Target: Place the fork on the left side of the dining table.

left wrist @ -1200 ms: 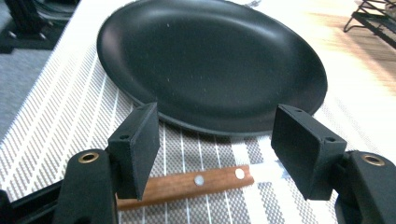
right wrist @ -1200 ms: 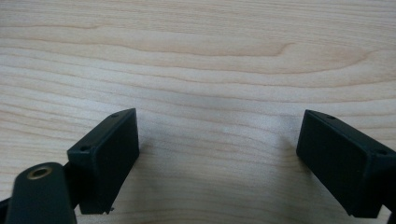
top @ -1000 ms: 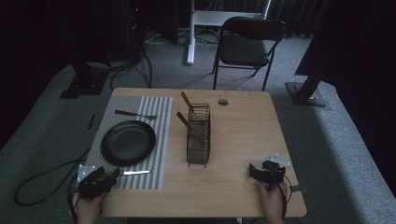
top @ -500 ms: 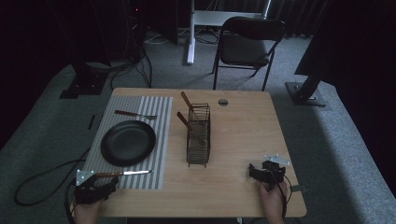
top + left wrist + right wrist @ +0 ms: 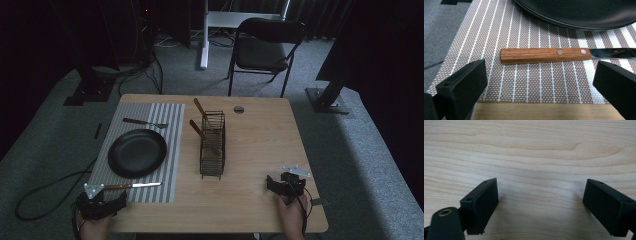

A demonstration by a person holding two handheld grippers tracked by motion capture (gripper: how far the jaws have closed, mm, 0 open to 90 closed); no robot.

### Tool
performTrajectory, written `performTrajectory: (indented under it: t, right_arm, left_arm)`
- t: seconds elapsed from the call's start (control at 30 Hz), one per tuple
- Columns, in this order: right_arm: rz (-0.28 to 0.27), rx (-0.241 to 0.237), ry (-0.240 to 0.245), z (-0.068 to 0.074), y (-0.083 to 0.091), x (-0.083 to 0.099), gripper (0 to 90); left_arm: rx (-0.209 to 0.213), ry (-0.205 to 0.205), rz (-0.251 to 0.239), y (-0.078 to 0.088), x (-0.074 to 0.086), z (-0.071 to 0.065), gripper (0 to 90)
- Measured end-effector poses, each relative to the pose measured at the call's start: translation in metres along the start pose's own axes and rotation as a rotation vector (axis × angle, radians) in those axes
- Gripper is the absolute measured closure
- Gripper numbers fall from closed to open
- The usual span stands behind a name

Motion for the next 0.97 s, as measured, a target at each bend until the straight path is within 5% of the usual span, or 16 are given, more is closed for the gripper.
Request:
performTrajectory:
  t: [0.17,0.43,0.97]
  right_arm:
    - [0.000,0.000,0.000,0.000,0.000,0.000,12.6]
    - [0.000,0.000,0.000,0.000,0.000,0.000,12.6]
    - [0.000,-0.001,0.000,0.000,0.000,0.000,12.7]
  left_arm:
    - [-0.019,-0.022,-0.023,-0.006,-0.003,-0.002,0.0]
    - [-0.064,-0.073,0.028,-0.014,0.001,-0.005,0.0]
    - [-0.070,-0.051,0.023,-0.013,0.002,-0.004,0.0]
Point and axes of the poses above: each handheld gripper's, and its own axes: y roughly backward along the jaws, x roughly out of its underside, z roughly to its left, the point moved 9 cm from there along -y, roughly forward along the jaws, and after that the axes turned 8 degrees about -z, right-handed, at the moved point
